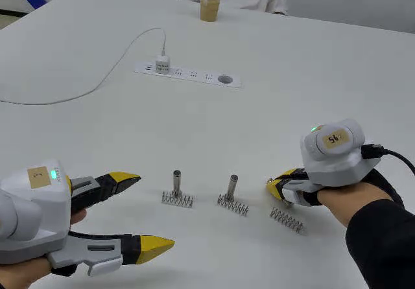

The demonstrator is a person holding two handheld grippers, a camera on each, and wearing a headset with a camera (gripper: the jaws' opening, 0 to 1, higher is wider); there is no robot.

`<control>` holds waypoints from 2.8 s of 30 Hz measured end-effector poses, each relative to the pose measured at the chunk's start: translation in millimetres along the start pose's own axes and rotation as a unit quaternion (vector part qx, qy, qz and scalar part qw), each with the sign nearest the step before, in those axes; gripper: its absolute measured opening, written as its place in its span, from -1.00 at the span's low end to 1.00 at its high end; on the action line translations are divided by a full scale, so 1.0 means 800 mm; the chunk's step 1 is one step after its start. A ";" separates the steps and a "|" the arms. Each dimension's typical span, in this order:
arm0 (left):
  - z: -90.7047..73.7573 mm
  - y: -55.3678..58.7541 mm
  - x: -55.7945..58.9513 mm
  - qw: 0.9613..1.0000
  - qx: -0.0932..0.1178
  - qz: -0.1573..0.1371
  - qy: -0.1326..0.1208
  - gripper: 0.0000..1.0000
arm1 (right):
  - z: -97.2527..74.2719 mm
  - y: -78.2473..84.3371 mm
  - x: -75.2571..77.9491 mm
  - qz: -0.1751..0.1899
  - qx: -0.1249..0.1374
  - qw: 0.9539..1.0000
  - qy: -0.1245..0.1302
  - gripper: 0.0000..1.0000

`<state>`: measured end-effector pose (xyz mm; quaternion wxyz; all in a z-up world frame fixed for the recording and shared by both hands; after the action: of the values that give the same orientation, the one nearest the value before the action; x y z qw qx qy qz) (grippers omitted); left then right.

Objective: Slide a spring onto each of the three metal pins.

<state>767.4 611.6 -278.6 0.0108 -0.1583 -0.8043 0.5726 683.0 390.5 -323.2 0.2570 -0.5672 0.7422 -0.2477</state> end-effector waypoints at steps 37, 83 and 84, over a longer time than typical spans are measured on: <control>-0.001 -0.001 -0.002 1.000 0.000 0.003 -0.001 0.44 | -0.006 -0.003 -0.001 0.055 -0.016 0.998 -0.003 -0.83; -0.006 -0.019 0.003 1.000 0.008 0.019 -0.002 0.43 | -0.065 0.000 -0.012 0.049 0.039 0.998 -0.004 -0.82; -0.006 -0.020 0.003 1.000 0.008 0.019 -0.002 0.43 | -0.066 0.001 -0.012 0.048 0.039 0.998 -0.004 -0.82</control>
<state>762.3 611.9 -263.0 0.0000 -0.1723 -0.7966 0.5795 649.8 403.7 -283.5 0.2935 -0.5218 0.7571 -0.2613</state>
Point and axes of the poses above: the centre of the closed fingertips' face, and the gripper's own axes: z roughly forward along the fingers, x roughly to its right, y roughly out of its underside, the point moved 3 cm from there along -z, roughly backward along the fingers, and after that the axes turned 12 degrees about z, right-handed, at the moved point
